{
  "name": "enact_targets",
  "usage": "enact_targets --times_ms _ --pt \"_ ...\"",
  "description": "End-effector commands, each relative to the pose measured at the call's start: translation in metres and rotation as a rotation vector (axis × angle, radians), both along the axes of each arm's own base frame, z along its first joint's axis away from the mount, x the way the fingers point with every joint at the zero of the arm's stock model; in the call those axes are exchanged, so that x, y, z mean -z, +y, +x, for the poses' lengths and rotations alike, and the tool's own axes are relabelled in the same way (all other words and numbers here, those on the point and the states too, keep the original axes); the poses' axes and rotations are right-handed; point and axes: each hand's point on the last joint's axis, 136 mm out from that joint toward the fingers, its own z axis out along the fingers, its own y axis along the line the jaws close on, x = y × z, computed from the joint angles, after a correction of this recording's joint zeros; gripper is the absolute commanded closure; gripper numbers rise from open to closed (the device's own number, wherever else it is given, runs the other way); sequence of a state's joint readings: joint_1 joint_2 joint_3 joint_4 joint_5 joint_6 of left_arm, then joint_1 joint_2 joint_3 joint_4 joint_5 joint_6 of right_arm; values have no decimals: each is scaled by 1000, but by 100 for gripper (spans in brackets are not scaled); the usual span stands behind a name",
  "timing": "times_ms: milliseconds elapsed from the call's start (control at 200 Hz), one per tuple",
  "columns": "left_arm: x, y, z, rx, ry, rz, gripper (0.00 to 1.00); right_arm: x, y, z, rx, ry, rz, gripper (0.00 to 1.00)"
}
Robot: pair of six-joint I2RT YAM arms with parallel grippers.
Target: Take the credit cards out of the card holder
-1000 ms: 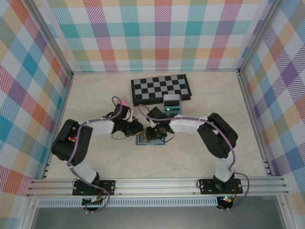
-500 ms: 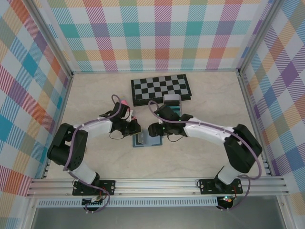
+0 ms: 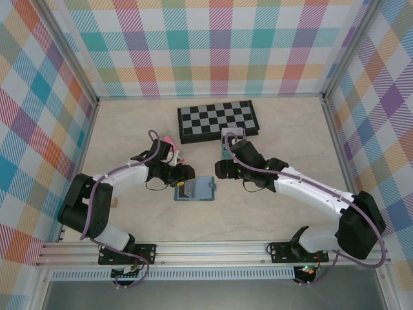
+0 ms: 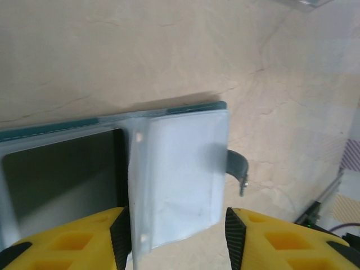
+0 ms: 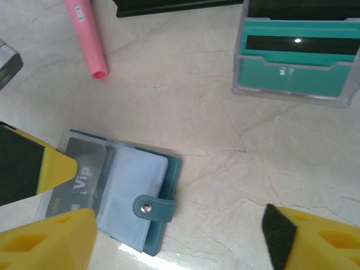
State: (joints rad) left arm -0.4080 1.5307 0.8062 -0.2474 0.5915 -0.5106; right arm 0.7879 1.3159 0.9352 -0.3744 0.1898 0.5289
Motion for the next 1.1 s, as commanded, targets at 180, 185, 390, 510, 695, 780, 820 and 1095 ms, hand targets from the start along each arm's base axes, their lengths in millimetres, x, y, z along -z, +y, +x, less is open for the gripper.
enact_targets --times_ms 180,185,390,510,695,780,820,1095 --pt "-11 -34 -13 26 28 -100 45 0 -6 -4 -17 -8 2 0" --pt "-11 -34 -13 26 28 -101 45 0 -6 -4 -18 -9 2 0" --pt "-5 -45 -15 24 9 -48 43 3 -6 -2 -29 -12 -10 0" --pt "-7 -34 -10 -4 -20 22 47 3 -6 -2 -22 -21 10 0" --pt "-17 -7 -4 -87 -56 115 48 9 -1 -3 -17 31 12 1" --pt "-16 10 -1 -142 -49 149 48 13 9 -4 -35 78 26 7" --pt "-14 19 -1 -172 -40 154 48 15 15 -6 -53 107 38 11" --pt "-3 55 -4 -301 26 135 49 32 65 -21 -177 250 71 35"
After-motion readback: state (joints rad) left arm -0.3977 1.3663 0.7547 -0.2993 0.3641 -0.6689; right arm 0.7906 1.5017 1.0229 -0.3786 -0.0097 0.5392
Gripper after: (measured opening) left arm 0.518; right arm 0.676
